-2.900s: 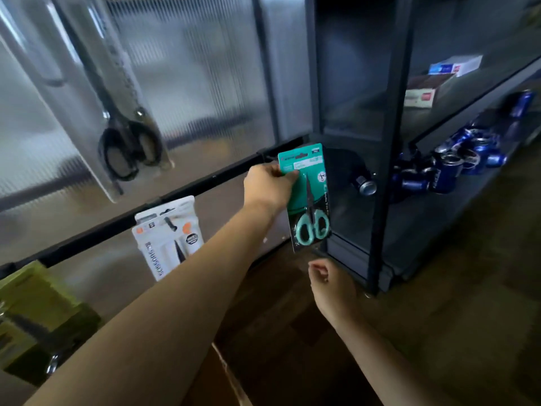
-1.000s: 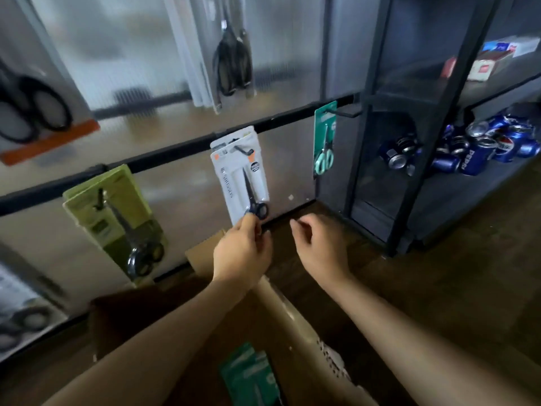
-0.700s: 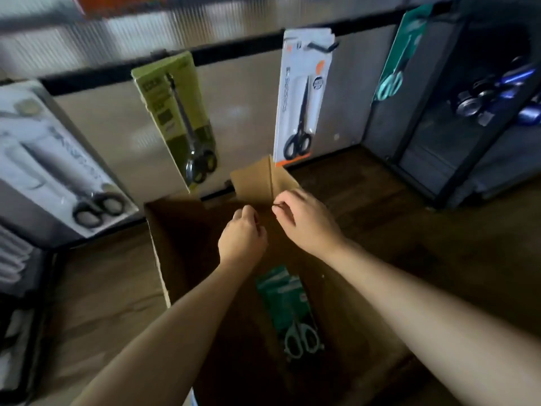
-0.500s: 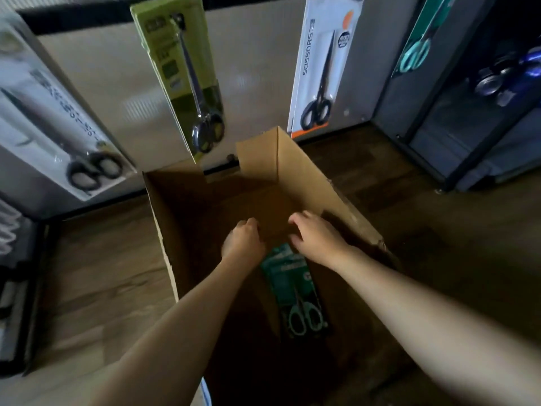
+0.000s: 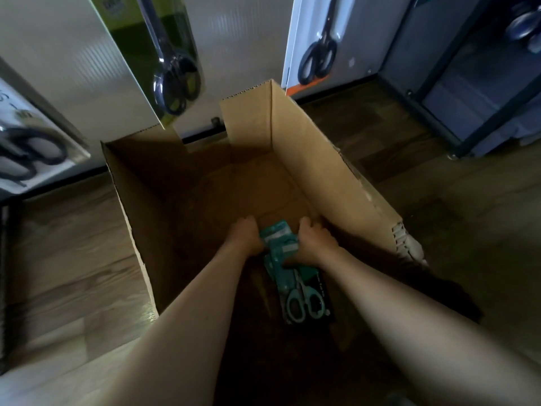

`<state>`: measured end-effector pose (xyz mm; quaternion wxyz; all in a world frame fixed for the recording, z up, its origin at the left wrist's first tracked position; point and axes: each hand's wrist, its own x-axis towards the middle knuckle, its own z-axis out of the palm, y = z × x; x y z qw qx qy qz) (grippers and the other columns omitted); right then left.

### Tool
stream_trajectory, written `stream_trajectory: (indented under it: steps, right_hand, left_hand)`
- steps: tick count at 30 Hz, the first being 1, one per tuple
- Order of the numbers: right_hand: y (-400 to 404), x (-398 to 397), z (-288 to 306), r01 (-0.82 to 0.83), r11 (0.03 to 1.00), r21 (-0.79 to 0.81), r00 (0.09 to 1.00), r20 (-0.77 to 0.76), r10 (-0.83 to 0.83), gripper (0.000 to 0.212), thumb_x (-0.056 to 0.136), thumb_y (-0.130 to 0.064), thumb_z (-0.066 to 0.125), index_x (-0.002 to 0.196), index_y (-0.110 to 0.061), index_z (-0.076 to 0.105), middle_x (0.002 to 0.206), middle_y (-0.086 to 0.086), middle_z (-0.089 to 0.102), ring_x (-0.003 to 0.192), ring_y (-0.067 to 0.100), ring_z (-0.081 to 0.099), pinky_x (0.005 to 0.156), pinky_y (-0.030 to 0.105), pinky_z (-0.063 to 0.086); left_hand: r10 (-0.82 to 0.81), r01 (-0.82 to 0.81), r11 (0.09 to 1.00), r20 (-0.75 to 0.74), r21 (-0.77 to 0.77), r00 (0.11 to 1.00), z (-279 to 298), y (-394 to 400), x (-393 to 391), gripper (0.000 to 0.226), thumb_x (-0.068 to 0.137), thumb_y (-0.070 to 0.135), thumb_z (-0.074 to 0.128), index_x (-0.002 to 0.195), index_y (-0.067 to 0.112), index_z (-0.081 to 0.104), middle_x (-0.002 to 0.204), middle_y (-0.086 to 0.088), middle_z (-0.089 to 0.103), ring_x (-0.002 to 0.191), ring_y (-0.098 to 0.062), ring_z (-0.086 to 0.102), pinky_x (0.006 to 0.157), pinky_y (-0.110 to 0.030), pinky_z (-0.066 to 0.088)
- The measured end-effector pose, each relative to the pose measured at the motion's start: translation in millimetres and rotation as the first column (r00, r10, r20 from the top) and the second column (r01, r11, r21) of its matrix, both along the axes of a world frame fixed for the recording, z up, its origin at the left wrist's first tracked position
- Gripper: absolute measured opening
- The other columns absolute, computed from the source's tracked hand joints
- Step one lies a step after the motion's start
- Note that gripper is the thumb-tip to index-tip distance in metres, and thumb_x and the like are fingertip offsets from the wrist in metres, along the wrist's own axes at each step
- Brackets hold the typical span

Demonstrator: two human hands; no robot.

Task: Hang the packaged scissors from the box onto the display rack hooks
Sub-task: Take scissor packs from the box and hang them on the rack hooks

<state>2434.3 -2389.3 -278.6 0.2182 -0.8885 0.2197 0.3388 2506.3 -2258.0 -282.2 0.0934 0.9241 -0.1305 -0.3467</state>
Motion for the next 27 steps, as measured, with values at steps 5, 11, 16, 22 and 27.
stream_trajectory:
  steps: [5,11,16,22,27]
  right_hand:
    - [1.9,-5.3,0.9,0.174,0.974,0.143,0.983,0.026,-0.180,0.102,0.068,-0.030,0.084,0.139,-0.002,0.017,0.136,0.017,0.045,0.124,0.032,0.046,0.097,0.038,0.044]
    - [6.4,1.9,44.1,0.255,0.920,0.297,0.931,0.180,-0.316,0.052,0.078,-0.021,0.076,0.122,-0.009,0.051,0.122,0.008,0.058,0.107,0.024,0.057,0.083,0.030,0.046]
    - [5.2,5.8,113.7,0.115,0.951,0.287,0.868,0.437,-0.237,0.023,0.089,-0.020,0.063,0.111,-0.014,0.062,0.109,-0.001,0.063,0.095,0.013,0.060,0.073,0.022,0.048]
    - [5.7,-10.7,173.1,0.108,0.933,0.342,0.669,0.669,-0.323,0.002,0.088,-0.022,0.065,0.090,-0.023,0.064,0.093,-0.004,0.067,0.090,0.012,0.066,0.068,0.026,0.053]
    - [-0.1,-11.6,211.0,0.124,0.898,0.422,0.520,0.743,-0.421,0.005,0.084,-0.016,0.069,0.089,-0.014,0.071,0.090,0.005,0.073,0.087,0.017,0.069,0.073,0.032,0.053]
  left_hand:
    - [0.017,-0.014,0.999,-0.092,0.032,0.996,3.1,3.6,3.5,0.053,0.076,0.027,0.077,0.119,0.003,0.056,0.125,-0.015,0.057,0.112,-0.028,0.056,0.087,-0.030,0.046]
    - [-0.208,0.220,0.970,-0.121,0.099,0.971,66.9,1.7,21.5,0.037,0.088,0.023,0.065,0.117,0.001,0.059,0.116,-0.014,0.062,0.096,-0.024,0.060,0.074,-0.029,0.049]
    - [-0.263,0.262,0.965,-0.059,-0.023,0.963,155.5,3.0,37.5,0.041,0.088,0.010,0.064,0.126,0.002,0.052,0.120,-0.012,0.059,0.084,-0.019,0.065,0.057,-0.017,0.053]
    - [-0.380,0.430,0.901,0.377,-0.055,0.845,211.9,20.9,30.8,0.023,0.090,0.017,0.060,0.113,0.013,0.058,0.102,-0.004,0.063,0.086,-0.018,0.062,0.071,-0.027,0.054]
    - [-0.304,0.488,0.862,0.628,-0.140,0.717,250.3,35.8,17.4,0.017,0.096,0.022,0.050,0.111,0.017,0.057,0.105,-0.008,0.064,0.090,-0.028,0.063,0.071,-0.038,0.056]
